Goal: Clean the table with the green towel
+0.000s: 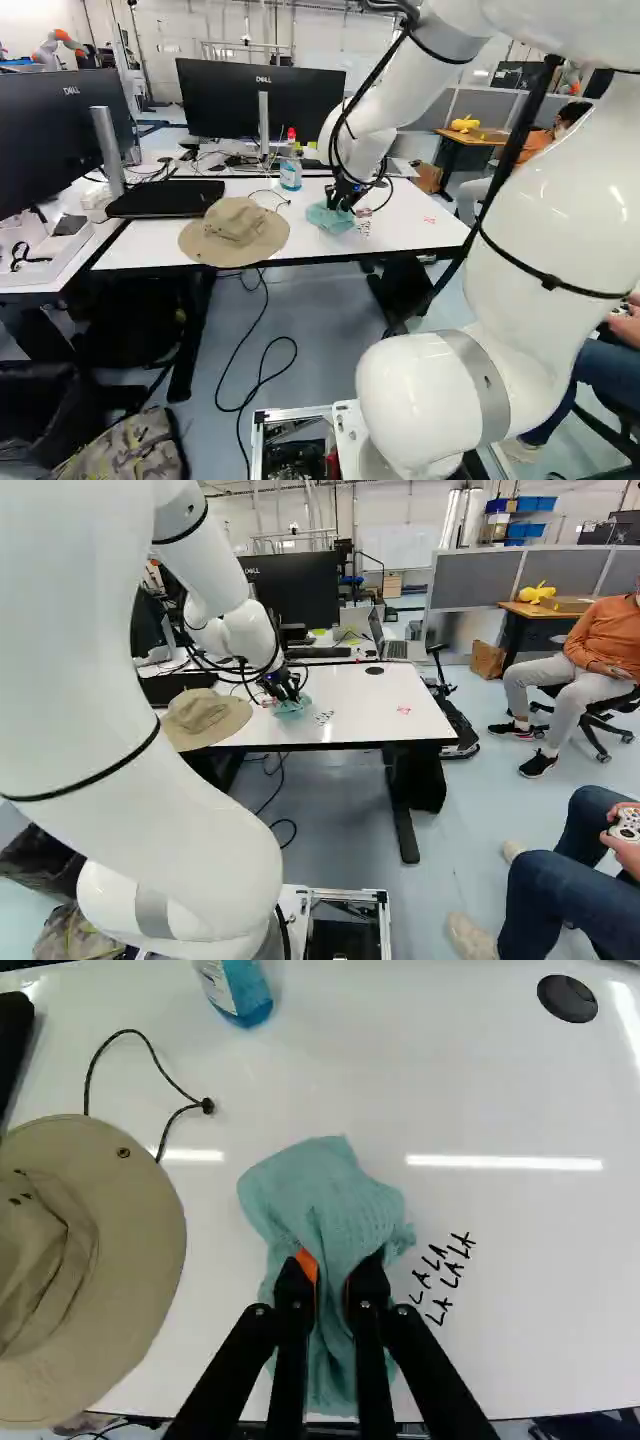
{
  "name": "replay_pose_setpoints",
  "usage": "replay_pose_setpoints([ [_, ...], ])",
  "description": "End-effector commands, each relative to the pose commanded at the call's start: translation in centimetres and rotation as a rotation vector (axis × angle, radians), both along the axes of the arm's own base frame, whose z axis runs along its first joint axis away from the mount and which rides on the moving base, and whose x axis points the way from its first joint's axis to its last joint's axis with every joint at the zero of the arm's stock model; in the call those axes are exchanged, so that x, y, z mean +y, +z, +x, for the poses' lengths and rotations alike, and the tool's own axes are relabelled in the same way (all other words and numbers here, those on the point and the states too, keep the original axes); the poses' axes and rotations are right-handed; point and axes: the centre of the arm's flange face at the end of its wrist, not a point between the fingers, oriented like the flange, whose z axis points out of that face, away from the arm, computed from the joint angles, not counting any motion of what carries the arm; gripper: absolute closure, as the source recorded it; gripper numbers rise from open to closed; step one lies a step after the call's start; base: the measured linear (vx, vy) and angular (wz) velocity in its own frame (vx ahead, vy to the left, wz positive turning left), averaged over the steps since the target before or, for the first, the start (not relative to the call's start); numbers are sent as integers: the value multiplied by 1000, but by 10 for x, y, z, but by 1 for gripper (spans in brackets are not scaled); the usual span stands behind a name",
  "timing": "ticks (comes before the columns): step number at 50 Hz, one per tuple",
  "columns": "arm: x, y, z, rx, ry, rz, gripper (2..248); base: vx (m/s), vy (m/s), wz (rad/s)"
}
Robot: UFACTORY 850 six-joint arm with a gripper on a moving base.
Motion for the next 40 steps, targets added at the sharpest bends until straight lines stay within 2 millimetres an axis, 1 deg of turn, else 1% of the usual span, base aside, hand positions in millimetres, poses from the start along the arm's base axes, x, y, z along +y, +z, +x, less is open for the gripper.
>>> replay_pose_setpoints([
  [7, -2, 0, -12, -26, -3, 1, 202, 0, 0, 0],
  [19, -12, -9, -25, -50, -26, 1, 202, 0, 0, 0],
  [26, -18, -16, -25, -61, -42, 1, 202, 0, 0, 0],
  [40, -20, -29, -14, -84, -45, 1, 202, 0, 0, 0],
])
